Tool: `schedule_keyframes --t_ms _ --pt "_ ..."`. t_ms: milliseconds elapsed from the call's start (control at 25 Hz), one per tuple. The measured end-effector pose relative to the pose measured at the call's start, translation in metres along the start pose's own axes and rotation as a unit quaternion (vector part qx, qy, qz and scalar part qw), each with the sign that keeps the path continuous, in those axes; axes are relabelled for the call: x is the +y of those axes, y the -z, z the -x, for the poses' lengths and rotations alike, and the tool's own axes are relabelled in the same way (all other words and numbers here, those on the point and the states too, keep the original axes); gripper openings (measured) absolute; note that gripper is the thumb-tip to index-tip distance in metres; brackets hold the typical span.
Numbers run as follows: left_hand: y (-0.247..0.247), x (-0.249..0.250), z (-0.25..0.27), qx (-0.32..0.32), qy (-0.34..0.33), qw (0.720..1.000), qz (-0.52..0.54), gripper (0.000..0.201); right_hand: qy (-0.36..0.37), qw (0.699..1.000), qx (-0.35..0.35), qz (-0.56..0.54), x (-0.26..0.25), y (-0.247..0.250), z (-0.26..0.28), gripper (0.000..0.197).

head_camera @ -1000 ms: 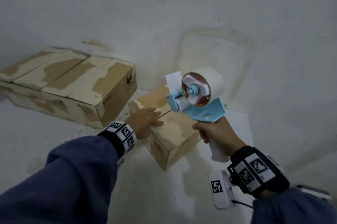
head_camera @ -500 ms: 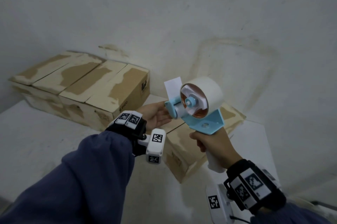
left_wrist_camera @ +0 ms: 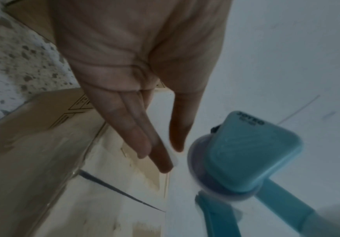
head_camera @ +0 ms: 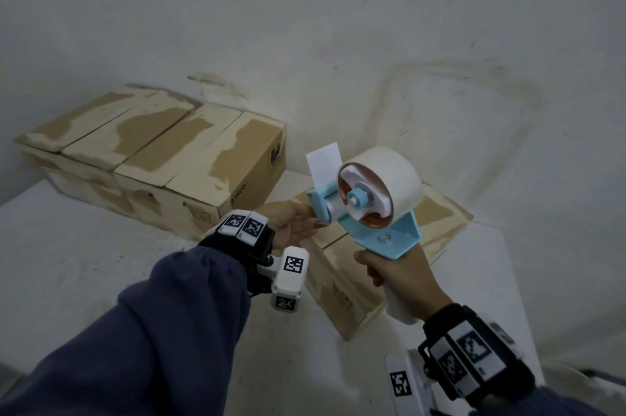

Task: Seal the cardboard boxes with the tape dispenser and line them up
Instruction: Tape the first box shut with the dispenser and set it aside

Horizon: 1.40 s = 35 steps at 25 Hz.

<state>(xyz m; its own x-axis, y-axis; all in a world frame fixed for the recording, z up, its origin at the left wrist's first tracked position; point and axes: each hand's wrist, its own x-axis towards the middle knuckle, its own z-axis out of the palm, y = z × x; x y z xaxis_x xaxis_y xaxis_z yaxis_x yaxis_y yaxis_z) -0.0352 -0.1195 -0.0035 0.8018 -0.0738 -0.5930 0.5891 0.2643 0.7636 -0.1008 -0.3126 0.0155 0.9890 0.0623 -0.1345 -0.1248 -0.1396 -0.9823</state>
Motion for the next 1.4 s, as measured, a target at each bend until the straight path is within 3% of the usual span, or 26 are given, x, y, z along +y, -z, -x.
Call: schedule_keyframes --t_ms 160,240,360,520,680,800,1000,1120,1240,1320,1400 --pt "0.002 0.011 -0.001 0.036 -0.051 0.996 -0.068 0.016 -0.002 1.000 -0.015 0.008 0.004 -0.005 -0.001 0.015" --pt "0.002 0.019 -0.008 0.062 -0.131 0.981 -0.129 0.043 -0.007 1.000 -0.020 -0.004 0.007 -0.010 -0.003 0.017" --pt "0.012 0.031 -0.013 0.086 -0.222 0.963 -0.126 0.078 0.000 0.999 -0.030 -0.017 0.008 -0.005 -0.002 0.016" --pt "0.049 0.043 -0.019 0.182 -0.282 0.936 -0.104 0.083 0.011 0.999 -0.030 -0.031 0.023 0.013 0.017 0.018" --pt "0.060 0.022 -0.037 0.217 -0.277 0.913 -0.205 0.074 -0.009 1.000 -0.017 -0.019 0.053 0.005 0.017 0.023" --pt "0.068 0.017 -0.050 0.229 -0.275 0.911 -0.207 0.069 0.002 1.000 0.009 -0.009 0.066 0.003 0.014 0.033" --pt "0.069 0.017 -0.060 0.240 -0.255 0.915 -0.200 0.071 0.027 0.999 -0.005 0.019 0.072 0.004 0.012 0.029" --pt "0.070 0.013 -0.069 0.238 -0.212 0.931 -0.177 0.060 0.025 0.999 0.007 0.022 0.076 0.006 0.010 0.024" --pt "0.066 0.009 -0.072 0.223 -0.151 0.941 -0.208 0.033 0.026 0.999 0.004 0.029 0.082 0.009 0.008 0.018" --pt "0.063 0.008 -0.076 0.203 -0.107 0.937 -0.262 0.016 0.035 0.999 -0.001 0.036 0.085 0.009 0.008 0.018" --pt "0.060 0.009 -0.078 0.165 -0.075 0.921 -0.346 0.020 0.045 0.998 0.002 0.038 0.085 0.008 0.007 0.021"
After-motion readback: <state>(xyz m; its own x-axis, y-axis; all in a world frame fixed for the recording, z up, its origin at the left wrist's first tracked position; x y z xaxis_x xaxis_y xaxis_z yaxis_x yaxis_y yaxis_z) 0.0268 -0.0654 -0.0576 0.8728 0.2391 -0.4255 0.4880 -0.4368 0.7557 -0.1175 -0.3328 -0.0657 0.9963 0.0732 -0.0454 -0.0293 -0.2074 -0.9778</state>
